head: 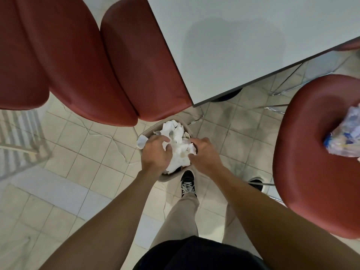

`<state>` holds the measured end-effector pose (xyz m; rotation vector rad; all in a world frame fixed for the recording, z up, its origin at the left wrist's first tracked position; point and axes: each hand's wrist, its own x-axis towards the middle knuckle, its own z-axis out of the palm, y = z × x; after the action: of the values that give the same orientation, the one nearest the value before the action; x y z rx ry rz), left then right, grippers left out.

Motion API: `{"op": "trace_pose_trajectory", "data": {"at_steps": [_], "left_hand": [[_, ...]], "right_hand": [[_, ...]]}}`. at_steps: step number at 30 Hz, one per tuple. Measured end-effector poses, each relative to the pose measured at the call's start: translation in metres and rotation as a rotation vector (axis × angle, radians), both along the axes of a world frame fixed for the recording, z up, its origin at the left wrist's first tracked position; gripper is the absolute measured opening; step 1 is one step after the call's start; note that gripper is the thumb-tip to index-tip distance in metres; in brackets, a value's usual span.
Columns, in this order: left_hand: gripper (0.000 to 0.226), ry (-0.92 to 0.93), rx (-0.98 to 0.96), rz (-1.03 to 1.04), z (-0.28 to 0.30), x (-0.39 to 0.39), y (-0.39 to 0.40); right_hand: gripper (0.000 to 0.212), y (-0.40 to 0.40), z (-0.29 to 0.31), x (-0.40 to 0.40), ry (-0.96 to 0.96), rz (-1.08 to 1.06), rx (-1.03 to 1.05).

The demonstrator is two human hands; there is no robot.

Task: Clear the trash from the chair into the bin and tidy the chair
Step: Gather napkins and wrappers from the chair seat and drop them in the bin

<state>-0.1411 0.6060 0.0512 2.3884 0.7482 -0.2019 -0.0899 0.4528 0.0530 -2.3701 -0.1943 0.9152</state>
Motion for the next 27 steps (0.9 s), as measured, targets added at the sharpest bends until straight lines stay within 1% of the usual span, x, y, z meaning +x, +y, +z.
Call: {"op": "trace_pose_trajectory", "data": {"at_steps": [2, 3, 7, 10, 13, 16, 19, 22, 25, 27], "left_hand": [[0.020, -0.012, -0.010, -0.068, 0.005, 0.012, -0.015], [0.020, -0.009, -0.015, -0.100, 0.009, 0.018, -0.024], [0.015, -0.004, -0.024, -0.237, 0.021, 0.045, -0.067], [0.019, 0.035, -0.032, -0.304, 0.030, 0.064, -0.103], [0.023, 0.034, -0.016, -0.416, 0.035, 0.084, -0.147], [0.025, 0.052, 0.018, -0.500, 0.033, 0.103, -0.197], [0.025, 0.035, -0.021, -0.616, 0.029, 0.121, -0.258], [0.027, 0.033, -0.039, -0.717, 0.030, 0.137, -0.317], [0.028, 0.016, -0.056, -0.800, 0.027, 0.152, -0.379], [0.027, -0.010, -0.069, -0.870, 0.018, 0.165, -0.424]], "right_hand": [[0.043, -0.014, 0.006, 0.006, -0.036, -0.026, -0.002], [0.043, -0.023, 0.009, 0.009, -0.047, -0.044, -0.010], [0.053, -0.067, 0.018, 0.022, -0.072, -0.114, -0.028], [0.052, -0.107, 0.022, 0.030, -0.066, -0.188, -0.040], [0.052, -0.158, 0.025, 0.037, -0.057, -0.288, -0.050], [0.051, -0.218, 0.028, 0.046, -0.036, -0.388, -0.067], [0.051, -0.287, 0.027, 0.054, -0.045, -0.494, -0.101], [0.045, -0.349, 0.027, 0.059, -0.064, -0.596, -0.119], [0.054, -0.412, 0.023, 0.064, -0.053, -0.735, -0.099], [0.056, -0.457, 0.017, 0.069, -0.046, -0.807, -0.117]]}}
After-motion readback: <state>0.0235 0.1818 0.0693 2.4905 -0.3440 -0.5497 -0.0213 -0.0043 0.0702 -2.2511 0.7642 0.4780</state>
